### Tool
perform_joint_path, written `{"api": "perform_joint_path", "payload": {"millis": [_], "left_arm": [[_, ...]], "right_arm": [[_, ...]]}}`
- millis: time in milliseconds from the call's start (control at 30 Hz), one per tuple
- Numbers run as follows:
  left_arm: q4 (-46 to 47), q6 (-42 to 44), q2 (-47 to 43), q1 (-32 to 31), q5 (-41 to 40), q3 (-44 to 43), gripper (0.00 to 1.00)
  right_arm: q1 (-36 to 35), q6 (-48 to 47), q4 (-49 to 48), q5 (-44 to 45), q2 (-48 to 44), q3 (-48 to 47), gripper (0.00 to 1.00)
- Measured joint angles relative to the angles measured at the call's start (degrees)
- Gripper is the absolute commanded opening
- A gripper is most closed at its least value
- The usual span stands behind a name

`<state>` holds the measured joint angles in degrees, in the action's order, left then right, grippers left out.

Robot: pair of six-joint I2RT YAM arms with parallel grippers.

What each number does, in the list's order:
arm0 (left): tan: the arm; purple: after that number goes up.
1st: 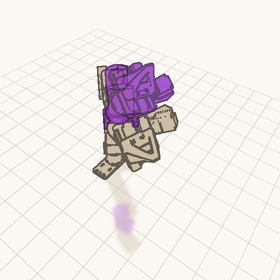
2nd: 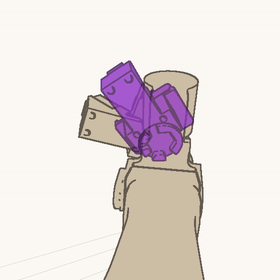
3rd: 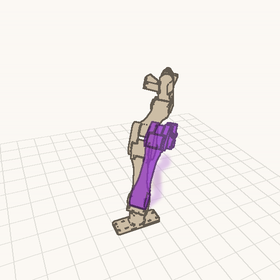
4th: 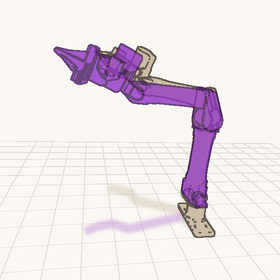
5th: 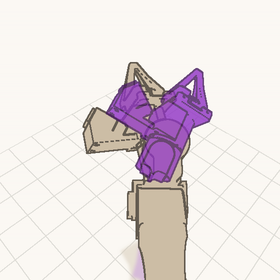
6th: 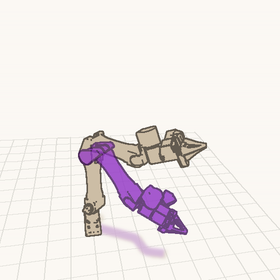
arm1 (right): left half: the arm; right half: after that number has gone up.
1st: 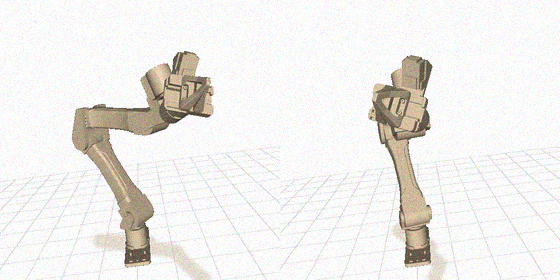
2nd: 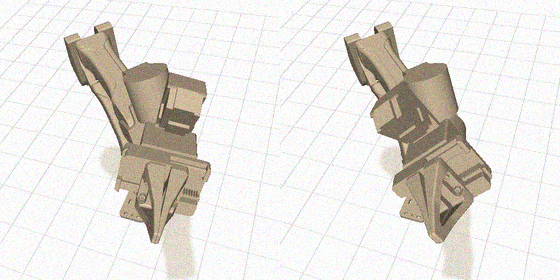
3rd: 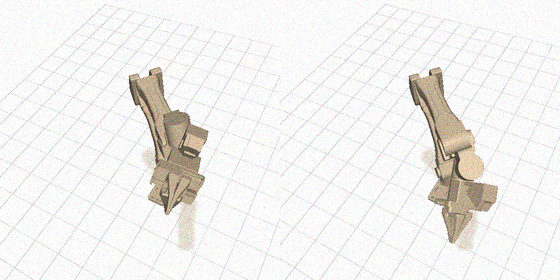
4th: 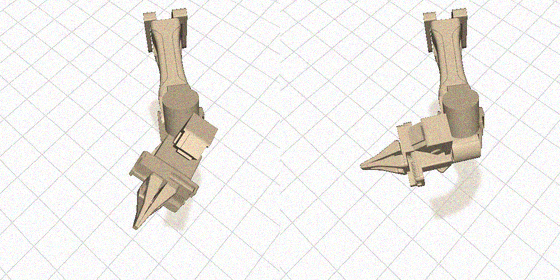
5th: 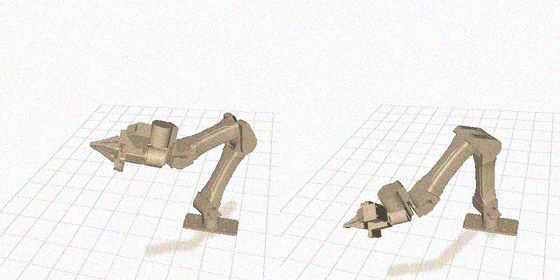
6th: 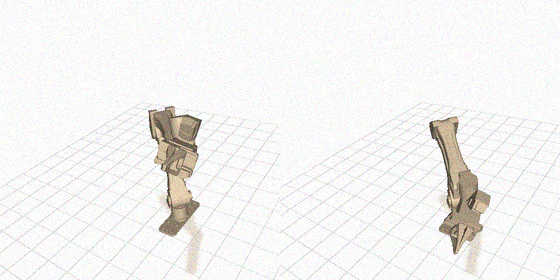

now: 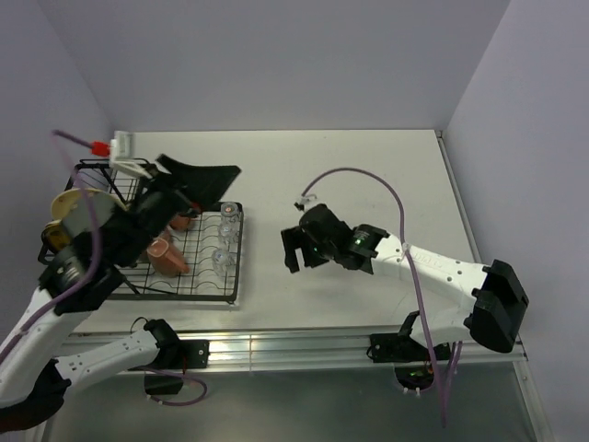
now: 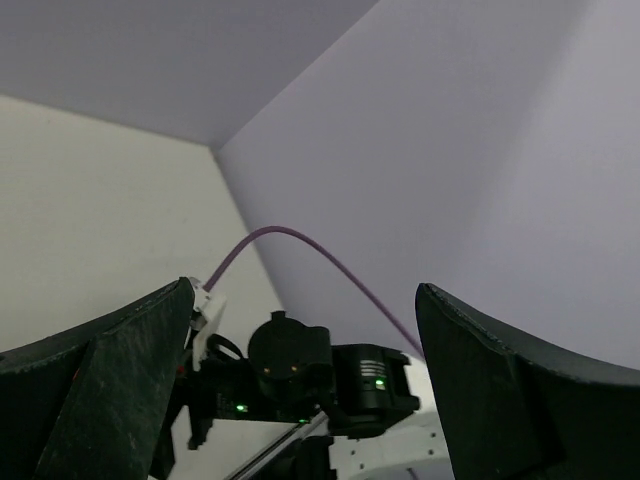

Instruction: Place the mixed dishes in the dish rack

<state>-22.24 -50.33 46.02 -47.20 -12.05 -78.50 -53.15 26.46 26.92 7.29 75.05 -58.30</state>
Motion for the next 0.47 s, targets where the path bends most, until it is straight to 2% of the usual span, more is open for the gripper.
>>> {"api": "perform_joint_path", "payload": {"millis": [100, 200, 333, 467], "left_arm": [[-0.33, 0.15, 3.67, 0.00, 0.74, 3.30, 0.99], [-0.39, 0.15, 6.95, 0.00, 1.36, 5.97, 0.99], [-0.44, 0.04, 10.03, -0.04, 2.19, 8.74, 0.99], [-0.48, -0.50, 11.98, -0.52, 2.80, 9.81, 0.99]], "right_arm": [[-0.48, 3.13, 2.97, -3.80, -3.21, 6.64, 0.93], [-0.66, 5.68, 3.98, -5.53, -10.32, 11.65, 0.93], [-0.63, 8.39, 2.99, -7.82, -18.73, 15.58, 0.93], [-0.61, 9.97, 2.21, -9.27, -21.64, 18.80, 0.93]]}}
